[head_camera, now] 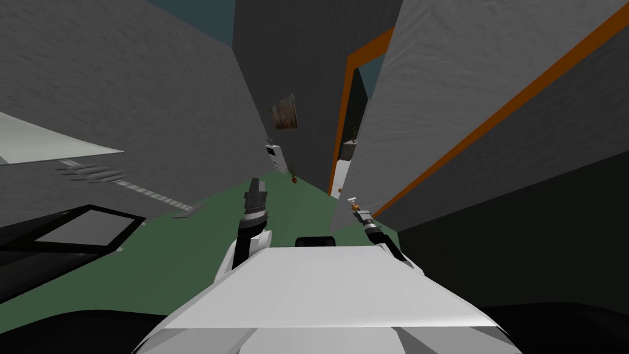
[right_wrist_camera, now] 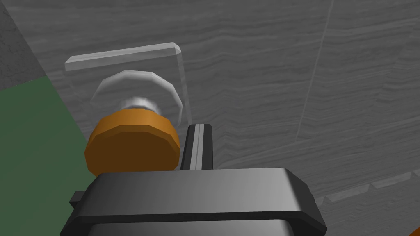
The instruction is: Pull the door open
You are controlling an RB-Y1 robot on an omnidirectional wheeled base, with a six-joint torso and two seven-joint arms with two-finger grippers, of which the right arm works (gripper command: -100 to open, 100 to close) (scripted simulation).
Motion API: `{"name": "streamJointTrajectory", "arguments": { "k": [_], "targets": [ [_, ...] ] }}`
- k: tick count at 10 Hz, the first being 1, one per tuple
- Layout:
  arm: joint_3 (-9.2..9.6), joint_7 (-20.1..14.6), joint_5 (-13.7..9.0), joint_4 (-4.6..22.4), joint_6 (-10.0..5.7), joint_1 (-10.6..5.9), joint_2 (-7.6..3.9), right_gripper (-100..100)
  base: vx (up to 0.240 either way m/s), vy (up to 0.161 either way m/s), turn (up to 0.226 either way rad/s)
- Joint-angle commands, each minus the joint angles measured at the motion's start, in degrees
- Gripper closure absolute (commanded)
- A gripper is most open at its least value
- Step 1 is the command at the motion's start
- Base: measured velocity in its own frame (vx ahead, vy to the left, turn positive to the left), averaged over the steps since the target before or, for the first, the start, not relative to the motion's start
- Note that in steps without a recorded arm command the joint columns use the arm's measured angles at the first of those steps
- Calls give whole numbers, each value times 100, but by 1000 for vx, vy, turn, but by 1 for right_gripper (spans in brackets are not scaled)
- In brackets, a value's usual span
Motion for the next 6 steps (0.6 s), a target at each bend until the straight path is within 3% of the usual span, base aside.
{"name": "streamJointTrajectory", "arguments": {
  "k": [1,6],
  "targets": [
    [188,28,74,-59,-8,-7,91,-100,-49,-30,19],
    [202,21,81,-61,-19,-8,84,-100,-20,-5,3]
  ]
}}
